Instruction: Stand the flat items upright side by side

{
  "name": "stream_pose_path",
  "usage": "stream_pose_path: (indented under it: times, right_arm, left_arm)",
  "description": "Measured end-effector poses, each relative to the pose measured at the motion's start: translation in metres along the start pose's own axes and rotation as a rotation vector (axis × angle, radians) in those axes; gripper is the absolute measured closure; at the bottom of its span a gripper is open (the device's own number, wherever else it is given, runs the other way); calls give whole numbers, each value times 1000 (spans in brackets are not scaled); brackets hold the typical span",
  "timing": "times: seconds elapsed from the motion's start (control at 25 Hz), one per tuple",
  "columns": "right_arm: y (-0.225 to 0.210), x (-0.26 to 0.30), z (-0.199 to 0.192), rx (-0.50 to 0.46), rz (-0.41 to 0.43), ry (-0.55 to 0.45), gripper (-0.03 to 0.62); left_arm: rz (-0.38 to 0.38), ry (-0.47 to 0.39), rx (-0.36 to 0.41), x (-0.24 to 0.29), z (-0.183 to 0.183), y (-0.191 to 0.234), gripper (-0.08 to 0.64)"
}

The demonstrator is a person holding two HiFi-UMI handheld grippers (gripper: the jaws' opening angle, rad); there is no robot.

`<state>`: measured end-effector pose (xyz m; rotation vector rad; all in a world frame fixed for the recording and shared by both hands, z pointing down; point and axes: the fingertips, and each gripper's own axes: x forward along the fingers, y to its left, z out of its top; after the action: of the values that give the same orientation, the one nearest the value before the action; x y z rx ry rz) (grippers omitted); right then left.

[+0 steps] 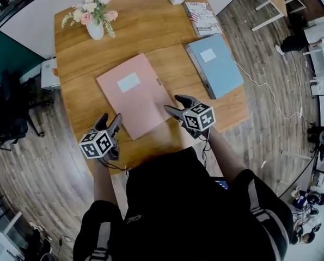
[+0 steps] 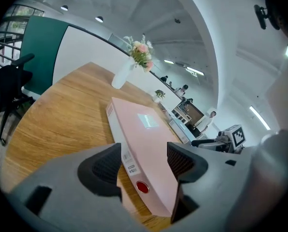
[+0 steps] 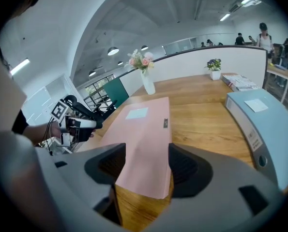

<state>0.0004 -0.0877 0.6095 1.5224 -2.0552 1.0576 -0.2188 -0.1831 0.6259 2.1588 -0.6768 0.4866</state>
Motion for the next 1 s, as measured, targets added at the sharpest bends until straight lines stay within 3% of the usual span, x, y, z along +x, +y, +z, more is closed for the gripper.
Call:
stream_pose_path:
  times: [0.2, 0.36, 1.0]
  right_arm:
    - [-12, 30, -5, 48, 48, 71, 311]
    - [-15, 45, -7, 25, 69, 123, 308]
    - [-28, 68, -11, 115, 124, 187, 269]
  left_arm:
    - [-11, 27, -52, 19, -3, 15, 242]
    - [-10, 38, -102, 28, -7, 19, 238]
    - [52, 93, -152, 58, -16, 23, 238]
